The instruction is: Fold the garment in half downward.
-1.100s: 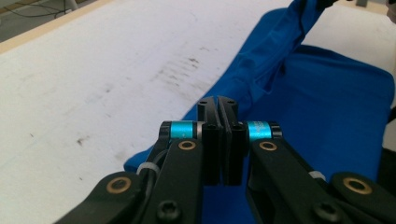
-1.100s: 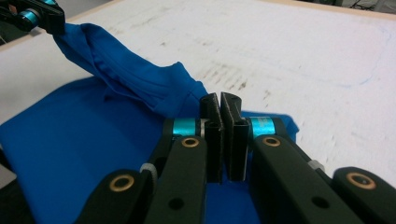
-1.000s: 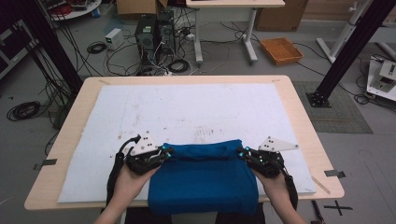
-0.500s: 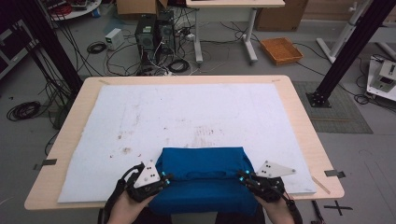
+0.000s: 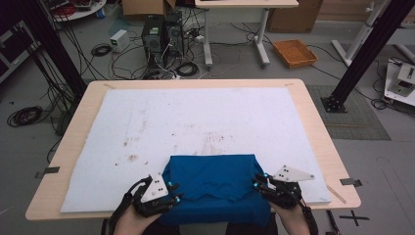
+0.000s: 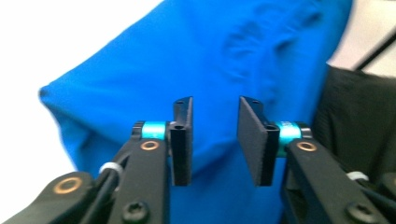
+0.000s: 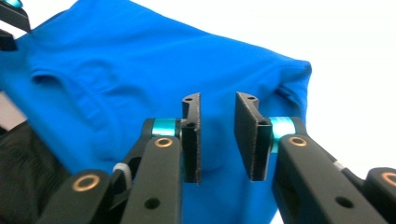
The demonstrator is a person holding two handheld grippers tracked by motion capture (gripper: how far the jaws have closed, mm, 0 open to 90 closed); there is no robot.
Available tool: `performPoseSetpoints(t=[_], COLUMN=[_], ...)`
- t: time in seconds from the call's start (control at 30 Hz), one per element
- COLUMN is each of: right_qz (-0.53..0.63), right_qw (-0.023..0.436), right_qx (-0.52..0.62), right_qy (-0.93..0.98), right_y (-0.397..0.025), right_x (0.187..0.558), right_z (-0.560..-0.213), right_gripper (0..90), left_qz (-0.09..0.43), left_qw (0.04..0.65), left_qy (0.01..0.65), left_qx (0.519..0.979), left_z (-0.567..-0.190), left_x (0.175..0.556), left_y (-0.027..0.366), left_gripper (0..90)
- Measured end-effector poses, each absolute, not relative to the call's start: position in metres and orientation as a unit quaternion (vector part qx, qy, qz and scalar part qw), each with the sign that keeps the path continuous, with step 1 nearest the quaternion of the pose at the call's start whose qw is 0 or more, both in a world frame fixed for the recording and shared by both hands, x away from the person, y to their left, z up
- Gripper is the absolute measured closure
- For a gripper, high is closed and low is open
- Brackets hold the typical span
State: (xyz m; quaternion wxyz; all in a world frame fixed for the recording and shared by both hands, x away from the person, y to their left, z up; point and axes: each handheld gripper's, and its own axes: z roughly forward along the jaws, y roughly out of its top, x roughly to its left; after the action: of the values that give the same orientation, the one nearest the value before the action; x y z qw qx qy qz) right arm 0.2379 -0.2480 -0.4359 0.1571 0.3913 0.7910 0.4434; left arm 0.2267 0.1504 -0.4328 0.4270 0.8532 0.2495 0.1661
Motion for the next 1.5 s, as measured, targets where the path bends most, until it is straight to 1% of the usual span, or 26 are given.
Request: performPoseSetpoints(t=[0.03,0.13,0.23,0.27,0.37,0.4,0.5,0.53,0.57,0.6,0.63,0.67,0.7,0.73,0.77,0.83,0.87,0.9,0.93,1.07,1.17,1.2,1.23,1.33,1.4,1.5], right_qz=[0.441,0.431,0.426,0.424,0.419,0.419,0.419,0.420,0.420,0.427,0.431,0.435,0.435,0.443,0.440,0.440,0.439,0.439,0.430,0.414,0.400,0.399,0.399,0.403,0.404,0.411], right_qw=[0.154,0.138,0.132,0.130,0.126,0.127,0.131,0.129,0.124,0.126,0.132,0.136,0.136,0.165,0.175,0.173,0.170,0.170,0.166,0.161,0.163,0.163,0.163,0.161,0.159,0.155], right_qx=[0.400,0.419,0.419,0.419,0.412,0.411,0.408,0.407,0.410,0.409,0.409,0.409,0.409,0.417,0.419,0.424,0.425,0.425,0.424,0.416,0.416,0.415,0.417,0.423,0.431,0.442], right_qy=[0.789,0.787,0.791,0.792,0.799,0.800,0.800,0.801,0.800,0.796,0.794,0.790,0.790,0.777,0.775,0.773,0.773,0.773,0.779,0.793,0.800,0.801,0.800,0.795,0.791,0.782], right_y=[-0.248,-0.249,-0.249,-0.249,-0.250,-0.250,-0.251,-0.253,-0.253,-0.255,-0.257,-0.259,-0.259,-0.266,-0.268,-0.270,-0.270,-0.270,-0.267,-0.258,-0.254,-0.254,-0.254,-0.256,-0.259,-0.264], right_x=[0.241,0.245,0.245,0.244,0.243,0.243,0.240,0.239,0.238,0.237,0.237,0.238,0.238,0.250,0.256,0.263,0.276,0.276,0.286,0.300,0.304,0.305,0.305,0.307,0.307,0.308], right_z=[-0.438,-0.443,-0.448,-0.449,-0.450,-0.450,-0.449,-0.449,-0.448,-0.448,-0.447,-0.445,-0.445,-0.436,-0.435,-0.435,-0.437,-0.437,-0.440,-0.447,-0.449,-0.450,-0.450,-0.450,-0.450,-0.450], right_gripper=[67.2,64.1,66.0,69.3,83.4,85.8,87.5,87.4,84.0,79.2,79.2,79.1,79.1,78.8,78.2,77.1,75.6,75.6,75.6,75.2,82.7,85.7,88.0,88.8,88.9,88.9], left_qz=[0.166,0.141,0.137,0.138,0.131,0.133,0.137,0.134,0.131,0.133,0.142,0.145,0.145,0.171,0.175,0.172,0.161,0.161,0.156,0.154,0.157,0.160,0.160,0.167,0.172,0.168], left_qw=[0.429,0.428,0.408,0.404,0.406,0.401,0.399,0.401,0.405,0.409,0.409,0.412,0.412,0.412,0.411,0.414,0.409,0.409,0.400,0.381,0.364,0.367,0.367,0.369,0.371,0.379], left_qy=[0.271,0.334,0.360,0.361,0.358,0.355,0.350,0.349,0.349,0.354,0.362,0.364,0.364,0.377,0.384,0.392,0.393,0.393,0.391,0.387,0.374,0.372,0.372,0.371,0.376,0.388], left_qx=[0.845,0.828,0.828,0.829,0.831,0.834,0.836,0.836,0.835,0.830,0.826,0.823,0.823,0.812,0.808,0.804,0.808,0.808,0.814,0.826,0.838,0.838,0.838,0.836,0.832,0.823], left_z=[-0.433,-0.436,-0.444,-0.446,-0.447,-0.447,-0.446,-0.446,-0.445,-0.443,-0.441,-0.439,-0.439,-0.431,-0.430,-0.429,-0.429,-0.429,-0.432,-0.439,-0.444,-0.444,-0.444,-0.443,-0.444,-0.443], left_x=[0.231,0.243,0.244,0.243,0.241,0.240,0.235,0.234,0.233,0.233,0.234,0.236,0.236,0.248,0.253,0.259,0.270,0.270,0.279,0.293,0.298,0.298,0.298,0.296,0.295,0.293], left_y=[0.154,0.162,0.161,0.160,0.160,0.160,0.159,0.160,0.161,0.161,0.162,0.164,0.164,0.172,0.176,0.178,0.181,0.181,0.181,0.177,0.171,0.171,0.171,0.173,0.176,0.182], left_gripper=[63.1,62.8,63.4,64.2,75.6,81.5,86.7,86.6,85.9,79.2,70.7,68.8,68.8,67.9,67.0,65.5,63.6,63.3,63.2,61.5,62.0,64.0,72.0,81.9,85.2,85.6])
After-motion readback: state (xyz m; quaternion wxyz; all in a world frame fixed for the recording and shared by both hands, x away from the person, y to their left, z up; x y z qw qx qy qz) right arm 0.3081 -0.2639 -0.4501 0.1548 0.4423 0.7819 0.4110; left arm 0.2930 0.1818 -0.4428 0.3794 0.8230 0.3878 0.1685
